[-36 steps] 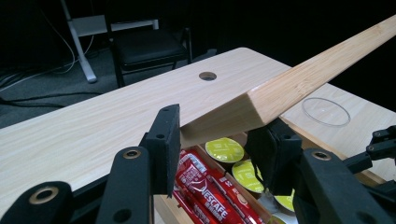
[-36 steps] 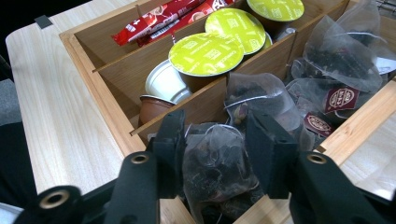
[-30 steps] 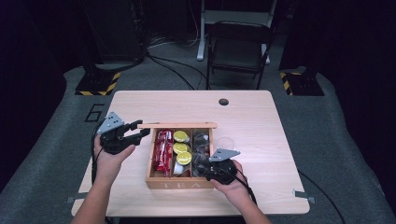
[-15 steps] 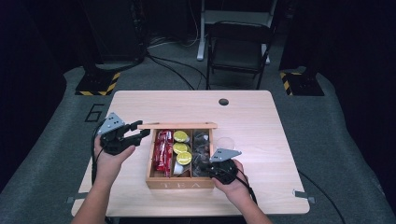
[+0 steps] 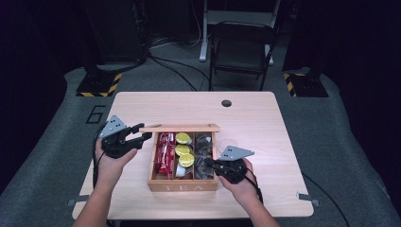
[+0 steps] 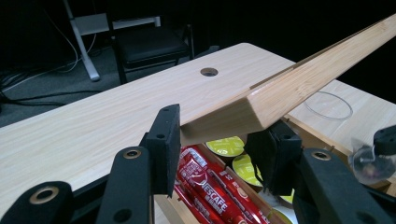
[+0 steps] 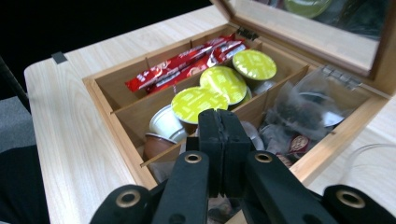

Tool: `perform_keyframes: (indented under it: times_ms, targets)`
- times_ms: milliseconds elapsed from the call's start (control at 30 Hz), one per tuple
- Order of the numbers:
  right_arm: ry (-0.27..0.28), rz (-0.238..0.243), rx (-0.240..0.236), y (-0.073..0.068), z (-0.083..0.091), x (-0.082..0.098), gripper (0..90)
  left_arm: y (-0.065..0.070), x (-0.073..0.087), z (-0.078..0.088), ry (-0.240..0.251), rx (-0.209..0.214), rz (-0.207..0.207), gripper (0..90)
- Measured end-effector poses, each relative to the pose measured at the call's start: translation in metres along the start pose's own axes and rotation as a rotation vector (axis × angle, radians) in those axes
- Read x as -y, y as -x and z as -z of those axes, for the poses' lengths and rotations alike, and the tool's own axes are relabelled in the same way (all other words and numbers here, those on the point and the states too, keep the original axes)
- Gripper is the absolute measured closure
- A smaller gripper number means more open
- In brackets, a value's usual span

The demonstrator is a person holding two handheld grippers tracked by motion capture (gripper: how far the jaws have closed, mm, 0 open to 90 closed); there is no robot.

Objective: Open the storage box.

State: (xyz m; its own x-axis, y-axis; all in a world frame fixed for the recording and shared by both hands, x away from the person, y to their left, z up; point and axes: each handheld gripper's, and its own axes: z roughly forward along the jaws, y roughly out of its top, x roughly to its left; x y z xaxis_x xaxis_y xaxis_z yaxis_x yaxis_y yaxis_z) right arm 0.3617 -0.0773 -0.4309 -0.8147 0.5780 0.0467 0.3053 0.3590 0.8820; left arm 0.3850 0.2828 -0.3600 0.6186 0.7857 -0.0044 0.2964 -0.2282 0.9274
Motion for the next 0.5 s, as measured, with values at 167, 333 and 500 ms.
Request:
perform_keyframes:
  times_ms: [167, 333, 500]
  targets:
    - [0.024, -0.015, 0.018, 0.006, 0.008, -0.004, 89.6, 0.001, 0.001, 0.000, 0.000, 0.002, -0.001, 55.0]
    - [0.036, -0.018, 0.036, 0.013, 0.014, -0.005, 89.6, 0.001, 0.002, 0.001, -0.004, 0.004, -0.002, 55.0]
    - [0.035, -0.019, 0.040, 0.018, 0.018, -0.006, 89.7, 0.002, 0.002, 0.001, -0.010, 0.003, -0.007, 54.9]
